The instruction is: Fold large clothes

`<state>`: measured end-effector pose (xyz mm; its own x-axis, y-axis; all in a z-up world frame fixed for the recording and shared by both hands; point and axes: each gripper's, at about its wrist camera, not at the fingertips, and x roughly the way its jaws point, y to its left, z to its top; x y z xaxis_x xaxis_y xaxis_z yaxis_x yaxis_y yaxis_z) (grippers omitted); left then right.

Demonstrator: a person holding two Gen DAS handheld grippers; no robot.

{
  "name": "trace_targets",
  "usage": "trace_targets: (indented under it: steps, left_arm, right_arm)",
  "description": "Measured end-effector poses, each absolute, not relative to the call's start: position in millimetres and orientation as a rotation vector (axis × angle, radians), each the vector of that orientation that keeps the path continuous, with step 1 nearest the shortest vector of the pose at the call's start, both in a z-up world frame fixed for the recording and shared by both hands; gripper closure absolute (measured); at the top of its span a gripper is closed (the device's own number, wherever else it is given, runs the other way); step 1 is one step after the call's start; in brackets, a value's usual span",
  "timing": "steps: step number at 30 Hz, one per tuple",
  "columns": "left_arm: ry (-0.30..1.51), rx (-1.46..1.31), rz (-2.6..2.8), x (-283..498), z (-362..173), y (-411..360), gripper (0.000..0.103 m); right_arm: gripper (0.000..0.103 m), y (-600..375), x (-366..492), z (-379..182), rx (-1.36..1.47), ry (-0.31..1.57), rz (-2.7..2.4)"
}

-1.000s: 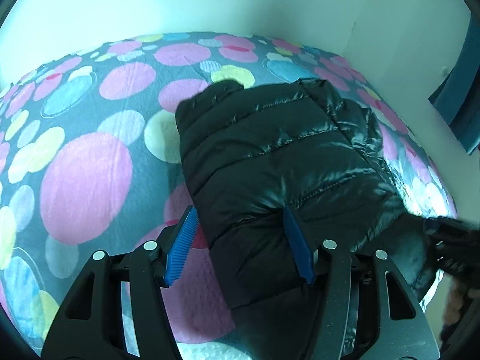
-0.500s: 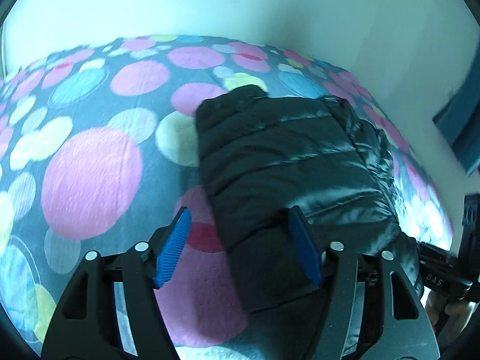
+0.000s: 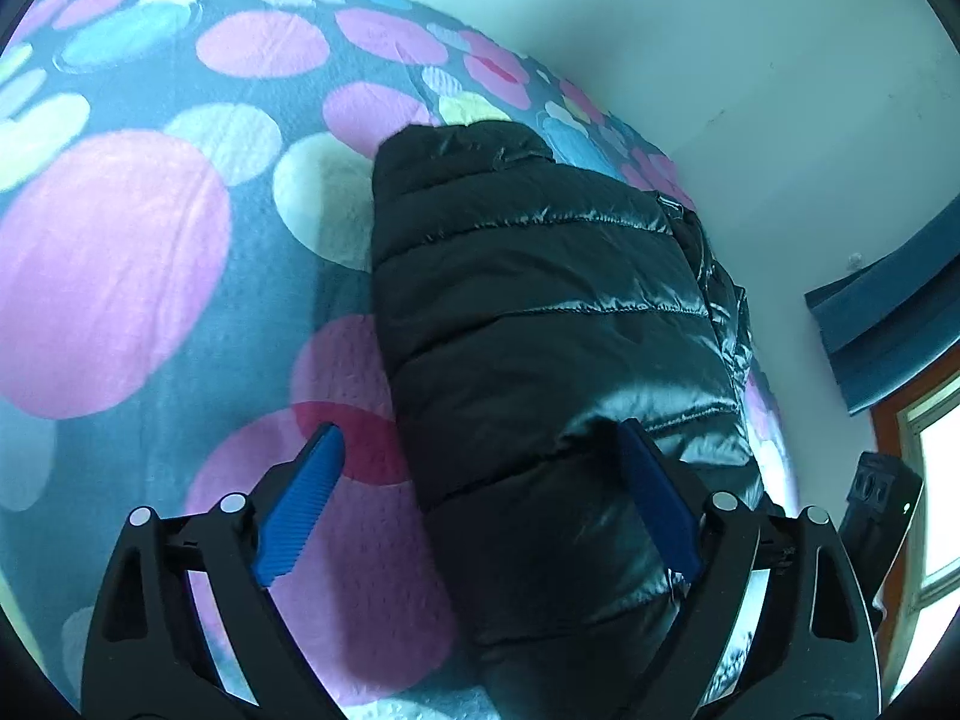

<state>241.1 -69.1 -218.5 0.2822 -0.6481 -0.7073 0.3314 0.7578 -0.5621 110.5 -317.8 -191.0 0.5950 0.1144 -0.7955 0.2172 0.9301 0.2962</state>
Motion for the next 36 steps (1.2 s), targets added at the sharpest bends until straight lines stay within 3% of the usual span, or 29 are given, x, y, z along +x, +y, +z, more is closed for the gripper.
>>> trace_targets:
  steps: [15,22,30,36]
  left_arm:
    - [1.078,-0.214,-0.695,240.7,-208.8,-95.2,0.012]
    - [1.076,-0.206,-0.697,242.0,-207.2,-96.2,0.012]
    - [1.062,-0.171,-0.694,239.8,-203.4,-99.7,0.012]
    - [1.069,-0.180,-0.695,241.7,-205.7,-100.4,0.012]
  right_arm:
    - [0.070,-321.6,110.7,-188.9,0.401,0.936,-0.050]
    - [0.045,-340.9,105.4,-160.5,0.448,0.861,-0.062]
    - [0.041,-375.9,145.4,-172.3,0.554,0.911,-0.111]
    - [0.031,-376.7,166.8,-198.2,0.591,0.983,-0.085]
